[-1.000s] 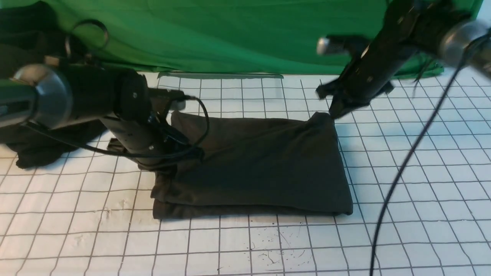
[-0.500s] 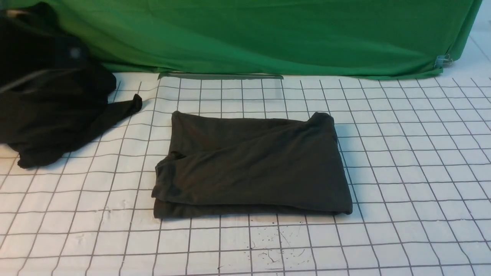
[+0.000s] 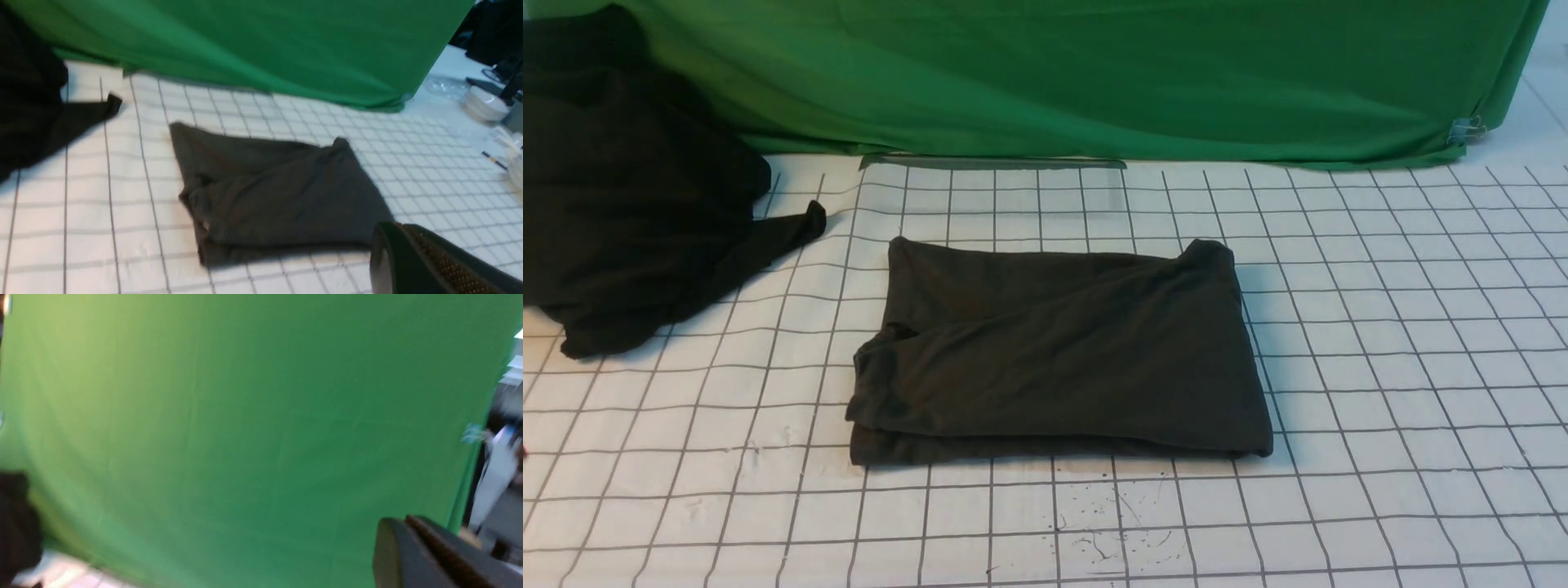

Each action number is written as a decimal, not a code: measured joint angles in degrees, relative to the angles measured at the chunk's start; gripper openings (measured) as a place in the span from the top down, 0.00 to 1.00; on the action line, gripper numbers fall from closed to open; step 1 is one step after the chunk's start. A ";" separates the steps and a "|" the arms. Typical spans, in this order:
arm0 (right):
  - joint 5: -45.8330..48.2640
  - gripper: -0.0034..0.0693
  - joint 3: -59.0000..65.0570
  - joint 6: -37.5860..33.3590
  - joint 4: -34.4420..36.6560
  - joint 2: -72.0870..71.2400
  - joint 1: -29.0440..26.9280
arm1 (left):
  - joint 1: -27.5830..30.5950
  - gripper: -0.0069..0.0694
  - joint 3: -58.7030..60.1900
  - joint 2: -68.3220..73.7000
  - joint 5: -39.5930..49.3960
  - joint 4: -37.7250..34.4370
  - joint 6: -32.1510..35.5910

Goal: Fold a long-sleeved shirt over a white checkered tablecloth.

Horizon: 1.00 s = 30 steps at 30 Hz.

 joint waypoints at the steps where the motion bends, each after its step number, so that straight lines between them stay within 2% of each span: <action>1: -5.41 0.94 6.58 0.41 0.00 -4.91 0.00 | 0.00 0.91 2.52 -0.61 0.00 -0.20 -0.07; 7: -20.48 0.92 19.55 1.32 0.00 -14.64 0.00 | 0.00 0.91 7.30 -0.76 -1.80 -3.18 -0.13; 11: -23.99 0.88 20.70 1.32 0.04 -13.92 0.00 | 0.00 0.91 7.75 -0.76 -4.09 -3.24 -0.18; 30: -19.43 0.82 20.85 1.47 0.04 -13.83 0.00 | 0.00 0.91 7.82 -0.71 -4.76 -2.09 0.26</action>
